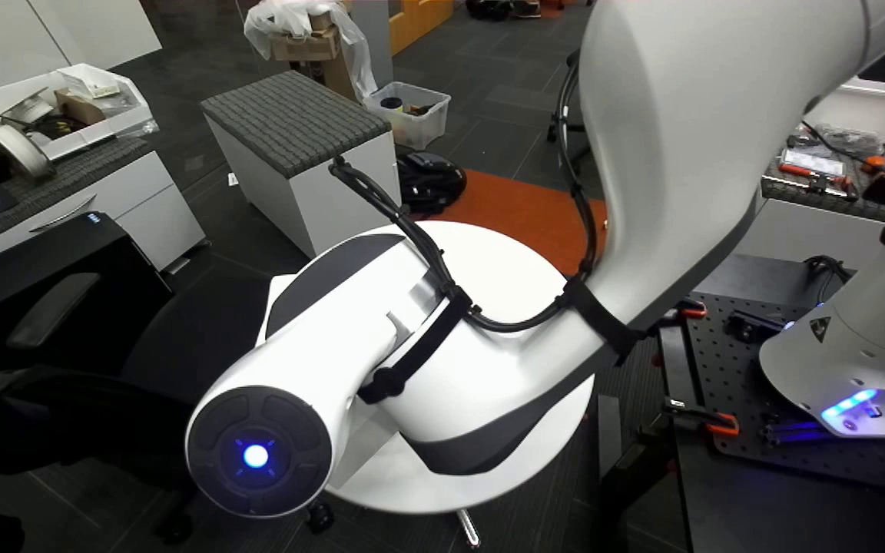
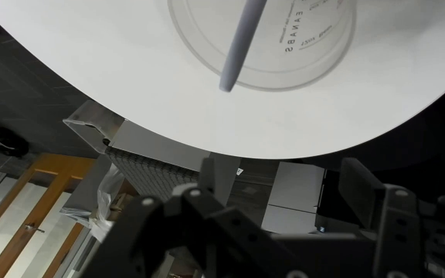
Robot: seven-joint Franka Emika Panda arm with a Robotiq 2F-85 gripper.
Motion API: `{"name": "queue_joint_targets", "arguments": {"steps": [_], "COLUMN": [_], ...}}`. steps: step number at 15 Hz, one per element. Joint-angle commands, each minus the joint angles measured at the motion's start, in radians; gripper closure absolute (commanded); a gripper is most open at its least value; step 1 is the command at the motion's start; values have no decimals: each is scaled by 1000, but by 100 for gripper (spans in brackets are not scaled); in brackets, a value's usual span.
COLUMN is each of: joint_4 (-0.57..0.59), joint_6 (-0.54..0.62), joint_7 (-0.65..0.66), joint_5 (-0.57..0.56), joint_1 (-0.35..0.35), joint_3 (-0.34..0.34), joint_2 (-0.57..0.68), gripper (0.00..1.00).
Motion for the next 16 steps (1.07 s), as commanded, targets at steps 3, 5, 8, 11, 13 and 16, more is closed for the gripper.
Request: {"name": "queue_joint_targets", "arguments": {"steps": [3,5,8,11,13,16], "joint_4": [-20,-58,-138,-259,-351,-482], "joint_6": [8,7,34,98,167,302], "joint_7": [-5,-12,-14,-4,-4,-71], "joint_5": [15,56,132,193,221,267], "joint_1": [-14,-26,-55,-98,-134,-207], "joint_3": [5,19,20,9,-2,-13], "joint_2": [-38,-72,-143,-240,-313,-409], "gripper": [0,0,0,0,0,0]}}
